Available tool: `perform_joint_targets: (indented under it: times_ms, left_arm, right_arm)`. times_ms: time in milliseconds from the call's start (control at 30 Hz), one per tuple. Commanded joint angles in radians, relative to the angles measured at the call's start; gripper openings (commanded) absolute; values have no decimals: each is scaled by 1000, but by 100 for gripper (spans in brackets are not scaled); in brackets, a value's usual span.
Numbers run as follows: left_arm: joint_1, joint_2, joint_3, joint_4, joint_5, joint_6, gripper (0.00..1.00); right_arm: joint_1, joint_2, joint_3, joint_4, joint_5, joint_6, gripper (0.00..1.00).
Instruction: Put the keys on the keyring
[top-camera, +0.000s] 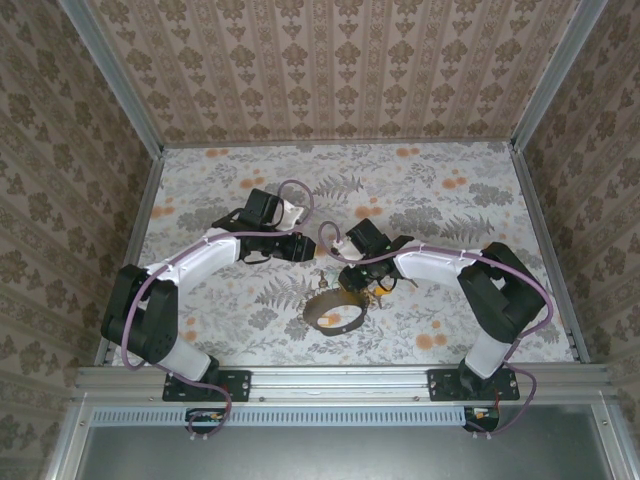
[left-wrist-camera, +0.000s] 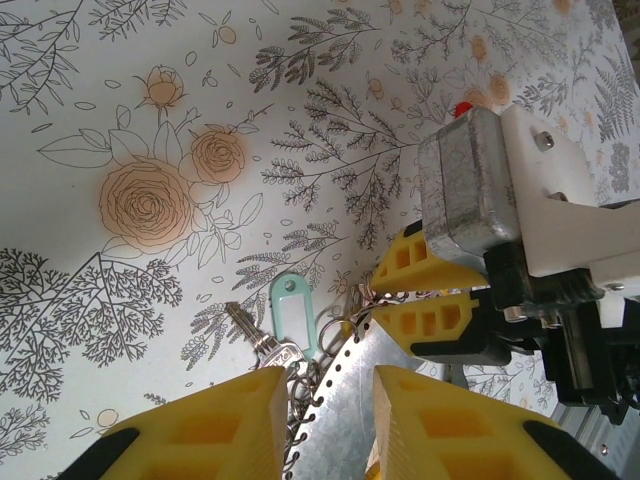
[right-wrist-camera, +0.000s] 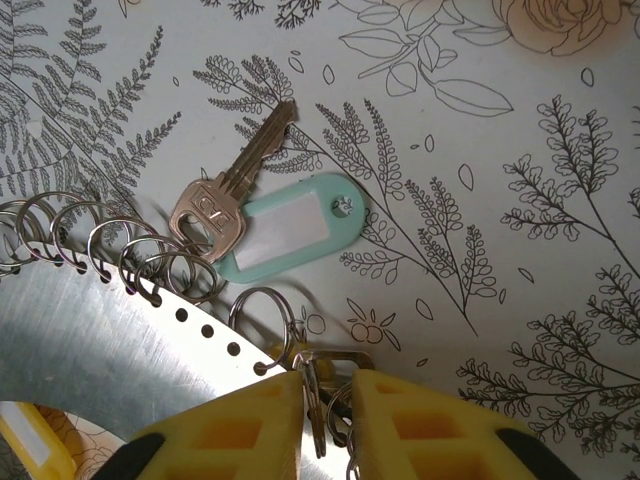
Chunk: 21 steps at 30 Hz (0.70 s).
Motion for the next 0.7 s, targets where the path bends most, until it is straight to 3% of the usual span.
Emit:
perform_joint_targets:
  times_ms: [0, 533, 667]
  left_arm:
    - [12, -32, -11, 12, 26, -14, 29]
    - [24, -29, -18, 14, 18, -18, 27]
    - [24, -26, -17, 14, 19, -17, 25]
  right_arm:
    - [8, 10, 22, -26, -1, -19, 20]
    - [16, -35, -8, 4, -5, -43, 0]
    - [28, -113, -59, 76, -23, -70, 0]
